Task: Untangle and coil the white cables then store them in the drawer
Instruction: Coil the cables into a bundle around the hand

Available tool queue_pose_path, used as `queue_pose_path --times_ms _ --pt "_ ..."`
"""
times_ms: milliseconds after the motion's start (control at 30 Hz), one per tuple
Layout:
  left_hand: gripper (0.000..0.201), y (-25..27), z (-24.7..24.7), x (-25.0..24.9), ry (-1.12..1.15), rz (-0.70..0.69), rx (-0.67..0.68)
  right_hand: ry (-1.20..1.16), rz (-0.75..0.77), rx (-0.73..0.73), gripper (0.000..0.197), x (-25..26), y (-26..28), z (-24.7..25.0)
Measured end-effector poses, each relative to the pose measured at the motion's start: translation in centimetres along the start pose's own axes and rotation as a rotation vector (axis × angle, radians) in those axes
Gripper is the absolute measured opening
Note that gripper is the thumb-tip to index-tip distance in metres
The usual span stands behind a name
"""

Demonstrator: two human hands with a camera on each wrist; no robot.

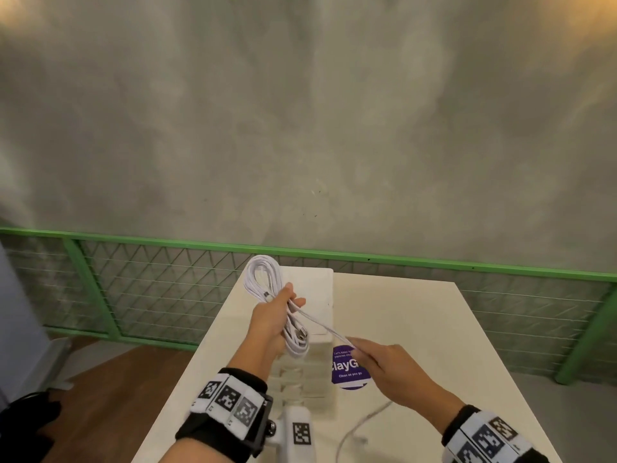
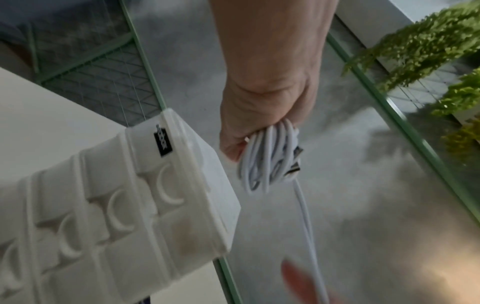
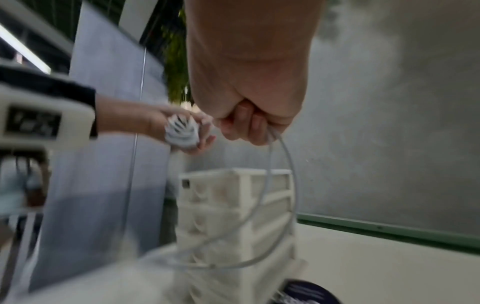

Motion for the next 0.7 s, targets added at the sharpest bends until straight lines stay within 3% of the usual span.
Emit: queue_pose_path --times_ms 100,200,300,433,467,533,567,633,700 --pt "0.024 0.1 -0.3 -0.8 0.191 0.033 0.064 0.034 -0.009 0.043 0.054 -1.8 0.7 -1.2" --pt "0.029 -0.4 0.0 -1.4 0.376 0.053 0.051 0.105 -0.045 0.066 0.032 -3.6 0.9 -1.9" --pt "0.034 -1.2 1.1 -3.0 0.44 -0.011 0.043 0.101 -0.163 0.101 0.037 -6.6 1.6 -2.2" --pt "0.035 -1.5 2.2 -5.6 0.478 -0.11 0.027 0.113 -0.299 0.194 0.008 -9.4 2.8 -2.5" --pt "0.036 -1.4 2.0 -5.9 0.467 -0.121 0.032 0.115 -0.308 0.216 0.025 -9.2 2.8 -2.3" --pt "0.035 -1.0 1.3 -5.7 0.435 -0.113 0.056 0.019 -0.306 0.252 0.081 -7.5 2.5 -1.9" --pt "0.035 -0.7 0.7 -5.2 0.423 -0.092 0.075 -0.073 -0.283 0.234 0.095 -5.9 2.2 -1.5" --pt "0.033 -0.3 -0.8 -3.9 0.43 -0.032 0.117 -0.228 -0.176 0.175 0.103 -1.3 1.3 -0.7" --pt "0.034 0.2 -2.4 -2.4 0.442 0.031 0.156 -0.32 -0.077 0.103 0.099 2.6 0.3 -0.6"
Point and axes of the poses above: each hand's wrist, its own y-axis away from the middle knuckle, its own z-axis out of the back of the hand, x = y × z, the point moved 7 cm from there along -y, towards the middle knuckle, and after that the axes turned 1 degree about x, right-handed, at the moved point
